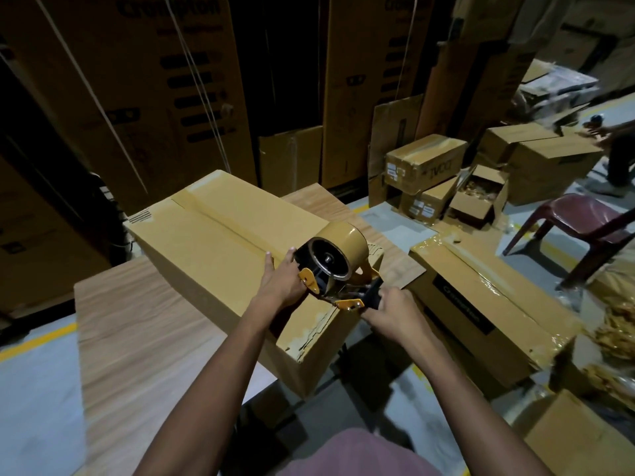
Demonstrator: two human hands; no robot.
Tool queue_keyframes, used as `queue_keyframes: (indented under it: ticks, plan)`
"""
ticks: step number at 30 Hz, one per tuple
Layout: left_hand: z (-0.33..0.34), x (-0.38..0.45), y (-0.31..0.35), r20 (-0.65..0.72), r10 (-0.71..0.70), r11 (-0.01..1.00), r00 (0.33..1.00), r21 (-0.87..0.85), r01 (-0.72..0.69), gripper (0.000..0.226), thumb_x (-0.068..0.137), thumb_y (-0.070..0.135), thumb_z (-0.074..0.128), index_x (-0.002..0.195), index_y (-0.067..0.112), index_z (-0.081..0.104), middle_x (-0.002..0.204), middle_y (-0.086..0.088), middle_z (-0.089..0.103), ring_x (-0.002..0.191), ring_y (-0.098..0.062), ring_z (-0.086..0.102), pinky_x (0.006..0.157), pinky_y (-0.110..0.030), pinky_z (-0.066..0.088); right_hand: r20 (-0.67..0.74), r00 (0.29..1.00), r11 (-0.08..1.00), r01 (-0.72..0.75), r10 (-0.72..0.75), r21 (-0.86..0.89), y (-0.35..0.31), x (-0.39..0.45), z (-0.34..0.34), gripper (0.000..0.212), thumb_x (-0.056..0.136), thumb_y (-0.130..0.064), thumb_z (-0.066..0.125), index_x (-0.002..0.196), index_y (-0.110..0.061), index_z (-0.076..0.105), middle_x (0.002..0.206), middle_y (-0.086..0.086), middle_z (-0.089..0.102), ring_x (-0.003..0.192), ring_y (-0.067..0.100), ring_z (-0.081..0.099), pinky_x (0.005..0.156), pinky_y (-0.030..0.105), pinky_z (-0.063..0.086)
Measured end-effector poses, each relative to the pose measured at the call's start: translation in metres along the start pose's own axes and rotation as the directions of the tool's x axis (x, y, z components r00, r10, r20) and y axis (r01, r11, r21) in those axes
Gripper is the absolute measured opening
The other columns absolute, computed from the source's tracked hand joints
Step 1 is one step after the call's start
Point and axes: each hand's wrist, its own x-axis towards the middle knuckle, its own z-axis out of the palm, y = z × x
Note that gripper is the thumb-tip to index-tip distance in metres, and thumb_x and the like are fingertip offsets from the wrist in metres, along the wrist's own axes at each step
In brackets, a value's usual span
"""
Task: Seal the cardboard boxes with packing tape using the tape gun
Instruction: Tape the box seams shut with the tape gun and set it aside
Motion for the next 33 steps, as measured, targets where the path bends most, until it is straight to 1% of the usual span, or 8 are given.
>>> queue_keyframes:
  ticks: [4, 8, 13, 18, 23, 26, 29, 33]
  plan:
    - [-0.003, -0.003, -0.001, -0.002, 0.020, 1.000, 1.000, 0.020, -0.020, 0.049, 0.108, 0.038, 0.036, 0.155, 0.026, 0.039, 0.170, 0.000, 0.012, 0.157, -0.021, 0.000, 0.120, -0.065, -0.011, -0.002, 1.000, 1.000, -0.022, 0.022, 0.006, 0.019, -0.007, -0.009, 0.009, 0.095, -0.020, 0.070, 0.092, -0.016, 0.062, 0.079, -0.004, 0.058, 0.066, 0.004, 0.052, 0.049, 0.018, 0.033]
    - [-0.002, -0.001, 0.000, 0.004, 0.027, 0.998, 1.000, 0.056, -0.027, 0.050, 0.107, 0.051, 0.029, 0.147, 0.030, 0.050, 0.170, 0.000, 0.012, 0.157, -0.024, 0.003, 0.118, -0.070, -0.006, 0.006, 0.994, 0.988, -0.108, 0.108, 0.109, 0.050, -0.015, -0.004, 0.022, 0.090, -0.020, 0.077, 0.080, -0.010, 0.060, 0.069, 0.001, 0.059, 0.054, 0.012, 0.048, 0.042, 0.016, 0.035]
    - [-0.009, -0.006, 0.018, 0.066, 0.043, 0.997, 0.997, 0.059, -0.047, 0.050, 0.108, 0.037, 0.036, 0.154, 0.018, 0.040, 0.170, -0.003, 0.010, 0.157, -0.026, 0.003, 0.117, -0.073, 0.000, 0.019, 0.992, 0.974, -0.127, 0.125, 0.188, 0.070, -0.007, 0.020, 0.033, 0.081, -0.023, 0.086, 0.103, -0.013, 0.064, 0.099, 0.004, 0.067, 0.086, 0.016, 0.067, 0.069, 0.031, 0.056]
    - [-0.005, -0.014, 0.049, 0.112, 0.017, 0.998, 0.994, 0.051, -0.023, 0.045, 0.100, 0.022, 0.052, 0.138, -0.002, 0.050, 0.169, -0.011, 0.010, 0.156, -0.022, 0.008, 0.116, -0.072, -0.006, -0.007, 0.992, 0.952, -0.122, 0.129, 0.281, 0.085, -0.010, 0.035, 0.036, 0.077, -0.028, 0.087, 0.105, -0.017, 0.066, 0.099, 0.005, 0.072, 0.088, 0.016, 0.071, 0.080, 0.042, 0.062]
    - [0.006, -0.013, 0.040, 0.069, 0.041, 0.995, 0.997, 0.092, -0.047, 0.037, 0.102, 0.022, 0.050, 0.137, 0.011, 0.056, 0.170, -0.006, 0.012, 0.157, -0.015, 0.002, 0.118, -0.068, -0.010, -0.036, 0.989, 0.965, -0.132, 0.144, 0.225, 0.079, -0.001, 0.029, 0.027, 0.081, -0.024, 0.081, 0.084, -0.004, 0.063, 0.084, 0.017, 0.068, 0.064, 0.016, 0.059, 0.055, 0.029, 0.044]
    - [0.011, -0.012, 0.036, 0.072, 0.057, 0.993, 0.996, 0.104, -0.064, 0.048, 0.104, 0.028, 0.046, 0.151, 0.016, 0.044, 0.168, -0.006, 0.021, 0.157, -0.015, -0.001, 0.109, -0.070, -0.025, -0.093, 0.989, 0.978, -0.101, 0.119, 0.180, 0.069, -0.008, 0.012, 0.021, 0.081, -0.015, 0.073, 0.069, -0.007, 0.058, 0.070, 0.012, 0.063, 0.057, 0.020, 0.050, 0.052, 0.031, 0.038]
    - [0.005, -0.018, 0.039, 0.062, 0.087, 0.990, 0.994, 0.105, -0.093, 0.047, 0.106, 0.026, 0.042, 0.153, 0.020, 0.043, 0.171, -0.001, 0.008, 0.157, -0.019, -0.005, 0.109, -0.074, -0.021, -0.107, 0.987, 0.983, -0.100, 0.118, 0.153, 0.072, -0.019, 0.004, 0.020, 0.081, -0.012, 0.072, 0.068, -0.008, 0.057, 0.068, 0.009, 0.062, 0.059, 0.024, 0.056, 0.053, 0.034, 0.041]
    - [0.000, -0.022, 0.046, 0.068, 0.100, 0.992, 0.993, 0.066, -0.104, 0.050, 0.109, 0.048, 0.024, 0.152, 0.031, 0.042, 0.171, 0.003, 0.002, 0.157, -0.025, -0.005, 0.107, -0.076, -0.018, -0.123, 0.982, 0.954, -0.104, 0.143, 0.280, 0.094, -0.035, 0.005, 0.035, 0.081, -0.023, 0.084, 0.062, -0.015, 0.056, 0.051, -0.005, 0.053, 0.042, 0.005, 0.040, 0.043, 0.024, 0.032]
